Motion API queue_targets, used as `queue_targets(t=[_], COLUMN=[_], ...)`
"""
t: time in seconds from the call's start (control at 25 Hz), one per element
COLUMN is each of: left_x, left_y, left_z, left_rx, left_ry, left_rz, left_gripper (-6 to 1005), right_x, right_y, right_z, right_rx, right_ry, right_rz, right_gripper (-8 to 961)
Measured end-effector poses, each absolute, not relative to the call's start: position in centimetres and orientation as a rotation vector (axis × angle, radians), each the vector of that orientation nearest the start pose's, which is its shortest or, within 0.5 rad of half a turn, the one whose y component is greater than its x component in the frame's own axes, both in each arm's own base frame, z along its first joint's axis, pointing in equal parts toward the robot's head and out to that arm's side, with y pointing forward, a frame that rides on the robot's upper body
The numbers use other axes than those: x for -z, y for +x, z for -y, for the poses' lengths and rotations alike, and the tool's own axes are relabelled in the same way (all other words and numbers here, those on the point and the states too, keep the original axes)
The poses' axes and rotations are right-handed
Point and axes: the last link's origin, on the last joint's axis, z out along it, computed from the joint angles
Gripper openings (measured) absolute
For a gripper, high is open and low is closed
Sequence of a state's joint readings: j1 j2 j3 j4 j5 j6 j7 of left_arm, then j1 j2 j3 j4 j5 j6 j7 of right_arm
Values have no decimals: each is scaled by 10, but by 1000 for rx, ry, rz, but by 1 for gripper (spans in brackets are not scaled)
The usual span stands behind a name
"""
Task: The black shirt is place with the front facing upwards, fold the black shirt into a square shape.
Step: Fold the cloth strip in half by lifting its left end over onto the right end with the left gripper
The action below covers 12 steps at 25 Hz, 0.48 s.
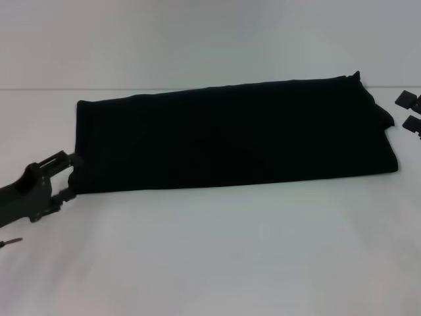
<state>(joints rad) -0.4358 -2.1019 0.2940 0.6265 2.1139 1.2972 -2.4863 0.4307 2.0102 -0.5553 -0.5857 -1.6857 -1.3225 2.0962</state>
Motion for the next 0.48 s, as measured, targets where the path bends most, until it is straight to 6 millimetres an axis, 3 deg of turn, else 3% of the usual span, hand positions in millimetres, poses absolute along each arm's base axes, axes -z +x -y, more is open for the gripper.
queue_targets(t=[0.48], left_x=[-18], left_y=[-361], left_z=[-323], left_rx=[-1311], left_ry=[1687], left_rz=[-2772], left_gripper=[877], right_x=[-66], right_y=[319], right_z=[-349], right_rx=[-1211], right_ry=[-1815], right_rz=[-1622], right_gripper=[927])
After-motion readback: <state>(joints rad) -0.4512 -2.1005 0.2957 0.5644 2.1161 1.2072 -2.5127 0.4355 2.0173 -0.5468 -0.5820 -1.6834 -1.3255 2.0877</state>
